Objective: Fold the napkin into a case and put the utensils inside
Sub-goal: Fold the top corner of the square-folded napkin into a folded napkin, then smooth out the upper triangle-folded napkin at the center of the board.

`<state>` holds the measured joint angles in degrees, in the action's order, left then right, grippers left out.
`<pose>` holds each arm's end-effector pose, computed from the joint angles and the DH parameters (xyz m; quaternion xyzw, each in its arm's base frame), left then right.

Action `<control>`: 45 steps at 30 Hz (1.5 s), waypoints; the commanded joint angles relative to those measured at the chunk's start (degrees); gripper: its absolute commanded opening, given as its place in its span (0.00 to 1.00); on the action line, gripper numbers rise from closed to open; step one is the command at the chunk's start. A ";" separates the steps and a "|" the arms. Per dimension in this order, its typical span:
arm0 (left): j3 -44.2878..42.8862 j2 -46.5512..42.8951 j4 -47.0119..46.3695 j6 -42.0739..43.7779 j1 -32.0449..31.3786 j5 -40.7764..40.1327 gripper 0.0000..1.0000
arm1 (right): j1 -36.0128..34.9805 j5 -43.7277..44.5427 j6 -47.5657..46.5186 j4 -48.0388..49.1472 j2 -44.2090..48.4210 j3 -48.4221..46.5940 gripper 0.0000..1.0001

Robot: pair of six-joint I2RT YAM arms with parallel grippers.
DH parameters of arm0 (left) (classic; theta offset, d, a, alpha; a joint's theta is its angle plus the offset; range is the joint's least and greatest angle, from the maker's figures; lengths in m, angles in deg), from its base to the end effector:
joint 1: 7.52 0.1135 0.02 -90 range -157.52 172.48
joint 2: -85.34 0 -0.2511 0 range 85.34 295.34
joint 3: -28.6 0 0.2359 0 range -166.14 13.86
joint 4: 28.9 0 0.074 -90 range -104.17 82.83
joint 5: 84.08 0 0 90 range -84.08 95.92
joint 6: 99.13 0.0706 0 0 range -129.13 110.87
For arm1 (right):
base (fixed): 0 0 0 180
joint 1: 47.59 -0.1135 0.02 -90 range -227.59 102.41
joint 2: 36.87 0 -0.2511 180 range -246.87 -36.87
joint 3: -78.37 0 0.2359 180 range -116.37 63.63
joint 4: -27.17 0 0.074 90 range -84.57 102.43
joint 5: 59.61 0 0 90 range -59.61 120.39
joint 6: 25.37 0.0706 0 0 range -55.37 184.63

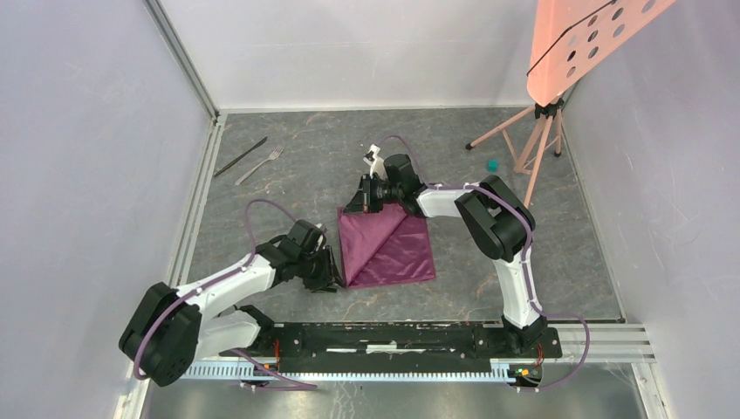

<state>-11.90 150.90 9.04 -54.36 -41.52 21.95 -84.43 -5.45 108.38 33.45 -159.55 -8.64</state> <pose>0.1501 -0.1248 0.1158 -0.0618 0.9614 -0.2518 0.0916 0.3446 0.3098 0.1229 -0.1055 0.8293 0.5131 0.1944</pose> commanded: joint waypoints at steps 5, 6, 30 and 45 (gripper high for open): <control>-4.73 -4.39 6.90 1.10 -0.20 -2.84 0.43 | 0.27 0.18 0.20 2.67 -1.02 -1.84 0.00; -5.27 -4.46 7.28 1.20 -0.22 -2.99 0.43 | 0.32 0.35 0.19 2.74 -0.84 -1.61 0.00; -7.93 9.76 0.01 2.99 0.05 -1.61 0.34 | 0.92 0.15 -0.51 2.05 -0.50 -0.90 0.11; -9.66 3.66 6.17 3.61 0.16 -3.16 0.51 | 2.44 1.71 -16.95 -18.51 8.51 -7.36 0.62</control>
<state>-19.09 158.16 11.90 -54.06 -41.50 19.81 -82.42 -4.40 99.22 21.60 -158.76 -13.91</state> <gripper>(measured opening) 0.473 0.591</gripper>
